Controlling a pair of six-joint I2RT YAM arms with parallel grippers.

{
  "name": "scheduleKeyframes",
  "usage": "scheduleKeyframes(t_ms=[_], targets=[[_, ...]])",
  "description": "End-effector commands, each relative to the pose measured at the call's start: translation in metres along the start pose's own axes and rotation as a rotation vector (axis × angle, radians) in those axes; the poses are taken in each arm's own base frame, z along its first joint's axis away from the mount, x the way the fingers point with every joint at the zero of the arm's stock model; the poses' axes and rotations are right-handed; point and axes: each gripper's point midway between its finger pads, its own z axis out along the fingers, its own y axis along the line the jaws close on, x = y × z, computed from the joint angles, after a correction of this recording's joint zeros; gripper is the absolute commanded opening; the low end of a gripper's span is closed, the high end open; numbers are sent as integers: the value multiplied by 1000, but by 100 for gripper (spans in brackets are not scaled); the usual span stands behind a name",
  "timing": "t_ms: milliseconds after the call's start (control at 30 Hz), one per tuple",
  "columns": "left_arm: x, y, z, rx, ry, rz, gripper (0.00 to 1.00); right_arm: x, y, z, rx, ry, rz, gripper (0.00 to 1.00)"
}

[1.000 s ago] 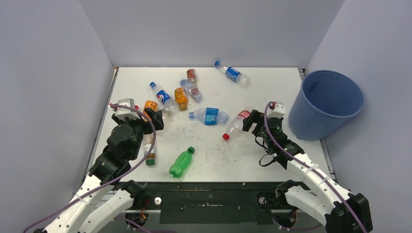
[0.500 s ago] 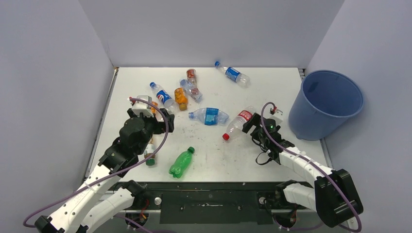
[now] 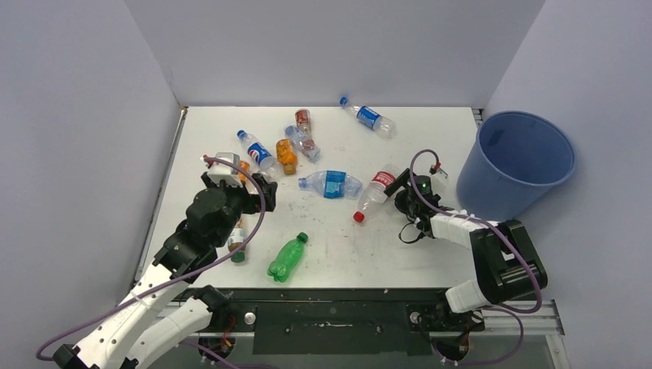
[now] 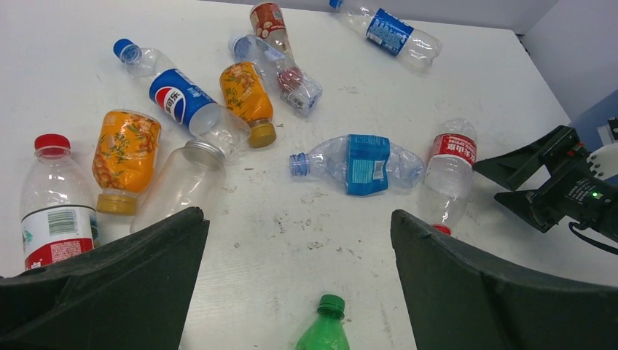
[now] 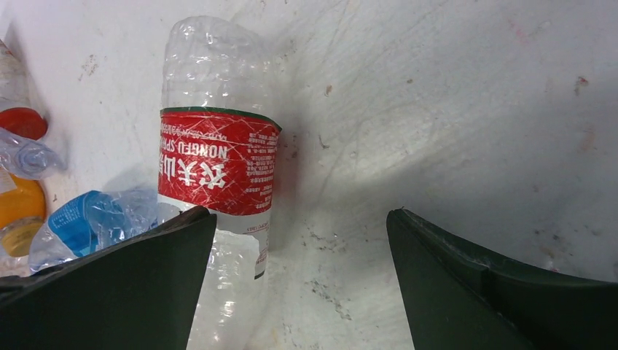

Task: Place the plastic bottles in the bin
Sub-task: Pick up the plastic bottle at the center of the board.

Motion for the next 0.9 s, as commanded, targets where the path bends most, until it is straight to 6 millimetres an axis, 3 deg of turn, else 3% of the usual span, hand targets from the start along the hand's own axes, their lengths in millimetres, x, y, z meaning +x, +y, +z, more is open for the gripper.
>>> scheduleKeyframes(t_ms=[0,200,333,500,867], targets=[[-21,-10,-4,43,-61,-14,96,-20,32,9,-87,-53,60,90],[-21,-11,-5,50,-66,-16,96,-24,44,2,-122,-71,55,90],[-22,-12,-5,54,-66,-15,96,-34,71,-9,-170,-92,-40,90],[-21,-13,-5,62,-62,-13,96,-25,96,9,-157,5,-232,90],[-16,-16,-3,70,-38,1,96,0,74,49,15,115,-401,91]])
